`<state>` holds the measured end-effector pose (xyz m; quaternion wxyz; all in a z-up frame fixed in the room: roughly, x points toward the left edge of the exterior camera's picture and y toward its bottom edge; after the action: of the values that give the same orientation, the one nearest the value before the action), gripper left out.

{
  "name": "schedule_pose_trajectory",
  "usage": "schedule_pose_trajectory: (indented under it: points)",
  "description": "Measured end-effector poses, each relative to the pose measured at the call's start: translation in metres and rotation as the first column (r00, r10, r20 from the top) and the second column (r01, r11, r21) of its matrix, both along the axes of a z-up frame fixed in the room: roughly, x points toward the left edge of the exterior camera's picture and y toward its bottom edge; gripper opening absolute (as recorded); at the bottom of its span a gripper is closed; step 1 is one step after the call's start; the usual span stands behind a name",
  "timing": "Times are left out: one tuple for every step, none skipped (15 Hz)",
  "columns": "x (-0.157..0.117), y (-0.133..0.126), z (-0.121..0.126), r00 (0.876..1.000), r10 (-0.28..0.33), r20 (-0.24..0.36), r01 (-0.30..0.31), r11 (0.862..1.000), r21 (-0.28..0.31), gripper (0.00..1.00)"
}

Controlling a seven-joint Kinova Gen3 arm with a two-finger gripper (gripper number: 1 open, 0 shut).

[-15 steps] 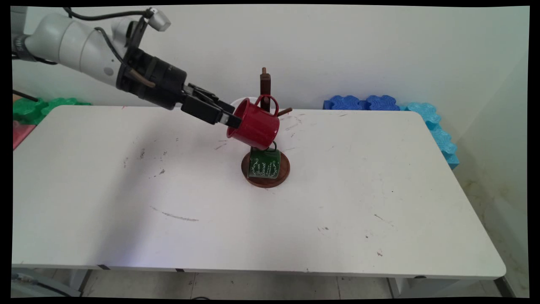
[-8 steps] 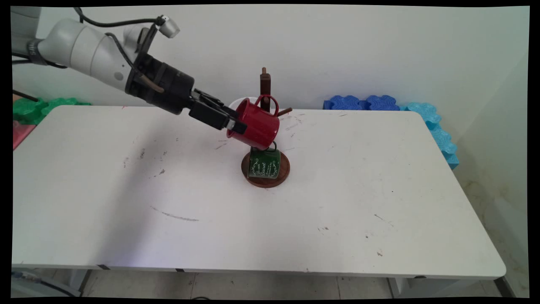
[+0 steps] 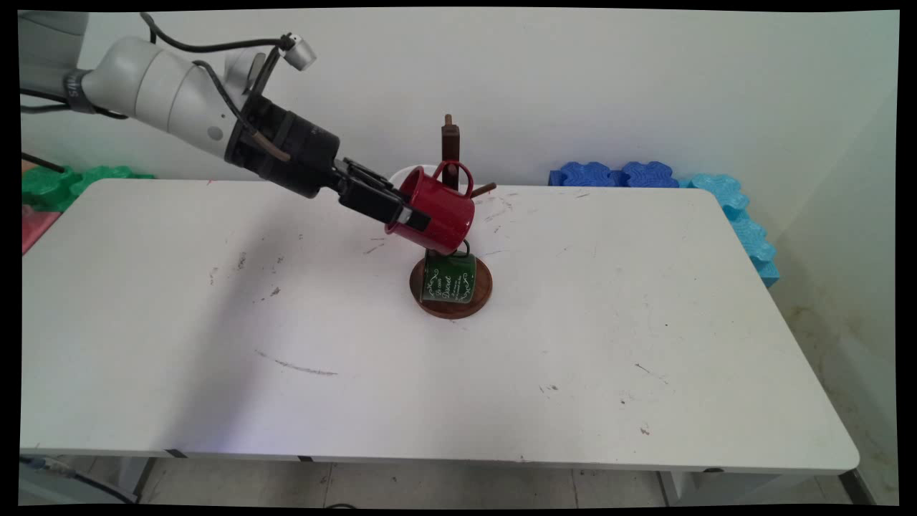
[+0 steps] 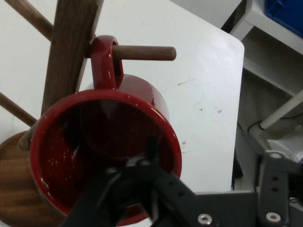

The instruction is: Pick up the red mug from the rack, then place the picked object on the table

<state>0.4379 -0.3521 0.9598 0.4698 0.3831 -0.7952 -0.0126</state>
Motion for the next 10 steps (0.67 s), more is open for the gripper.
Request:
schedule_pose_trajectory:
  points:
    - [-0.0006,-0.0009,-0.0003,1.000,0.000,0.000,0.000,1.000,0.000,0.00]
    - [-0.0009,-0.0014,-0.0005,1.000,0.000,0.000,0.000,1.000,0.000,0.00]
    - [-0.0013,-0.0024,-0.0007,1.000,0.000,0.001,0.000,1.000,-0.001,0.00]
    - [-0.0017,-0.0032,-0.0009,1.000,0.001,0.001,-0.001,1.000,-0.001,0.00]
    - [-0.0021,-0.0041,-0.0009,1.000,0.001,0.002,-0.001,1.000,-0.002,0.00]
    - [-0.0025,-0.0047,-0.0007,1.000,0.001,0.002,-0.001,1.000,-0.003,0.00]
    - [-0.0030,-0.0051,-0.0007,1.000,0.001,0.002,-0.001,1.000,-0.003,0.00]
    - [-0.0031,-0.0053,-0.0005,1.000,0.001,0.002,-0.001,1.000,-0.004,0.00]
    - [-0.0035,-0.0056,-0.0003,1.000,0.001,0.002,-0.001,1.000,-0.005,0.00]
    - [-0.0038,-0.0060,0.0001,1.000,0.000,0.002,0.000,1.000,-0.006,0.00]
